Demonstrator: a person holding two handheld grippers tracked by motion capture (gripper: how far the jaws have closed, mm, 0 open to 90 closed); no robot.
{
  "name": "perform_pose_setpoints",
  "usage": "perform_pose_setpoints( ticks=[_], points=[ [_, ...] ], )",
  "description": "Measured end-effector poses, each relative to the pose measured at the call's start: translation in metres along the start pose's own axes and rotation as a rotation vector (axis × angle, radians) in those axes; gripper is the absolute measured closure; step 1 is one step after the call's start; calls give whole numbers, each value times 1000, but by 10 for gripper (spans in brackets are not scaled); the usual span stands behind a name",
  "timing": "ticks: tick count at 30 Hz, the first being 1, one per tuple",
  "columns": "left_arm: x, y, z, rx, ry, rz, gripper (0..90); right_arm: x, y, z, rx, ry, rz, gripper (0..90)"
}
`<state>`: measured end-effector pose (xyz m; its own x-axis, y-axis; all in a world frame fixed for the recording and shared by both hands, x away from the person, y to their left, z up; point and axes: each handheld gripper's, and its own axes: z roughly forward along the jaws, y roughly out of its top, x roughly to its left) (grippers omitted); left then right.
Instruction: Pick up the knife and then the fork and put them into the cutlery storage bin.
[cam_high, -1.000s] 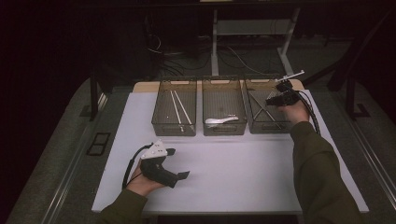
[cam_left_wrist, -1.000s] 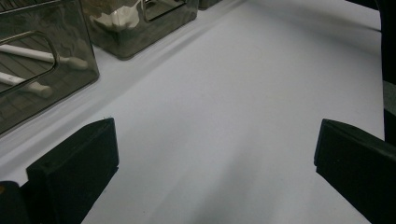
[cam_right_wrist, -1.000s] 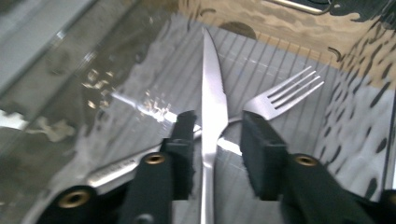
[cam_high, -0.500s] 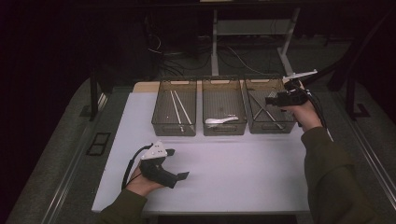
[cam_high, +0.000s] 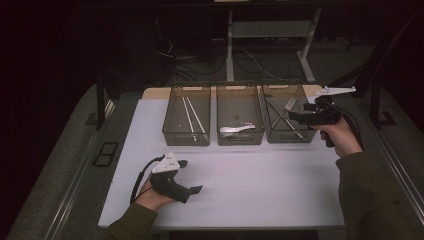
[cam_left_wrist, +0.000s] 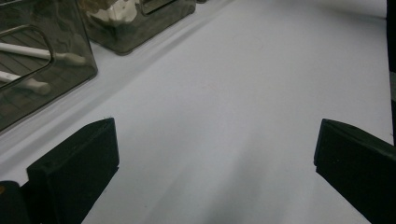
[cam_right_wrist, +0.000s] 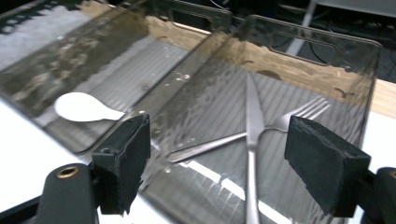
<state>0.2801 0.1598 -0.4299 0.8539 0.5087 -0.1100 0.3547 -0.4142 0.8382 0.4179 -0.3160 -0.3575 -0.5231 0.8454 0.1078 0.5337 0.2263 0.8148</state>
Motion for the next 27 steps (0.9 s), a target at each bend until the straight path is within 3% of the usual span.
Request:
perform_pose_setpoints(
  ticks=[4, 13, 21, 27],
  points=[
    [-2, 0, 1, 2, -1, 4, 0, 10, -6, -8, -11, 36, -24, 206],
    [-2, 0, 0, 5, -2, 11, 0, 33, -26, -24, -55, 59, -87, 184],
    [-3, 1, 0, 7, 2, 10, 0, 51, -50, -36, -100, 77, -108, 183],
    [-3, 0, 1, 6, 2, 9, 0, 63, -68, -42, -95, 94, -126, 182]
  ],
)
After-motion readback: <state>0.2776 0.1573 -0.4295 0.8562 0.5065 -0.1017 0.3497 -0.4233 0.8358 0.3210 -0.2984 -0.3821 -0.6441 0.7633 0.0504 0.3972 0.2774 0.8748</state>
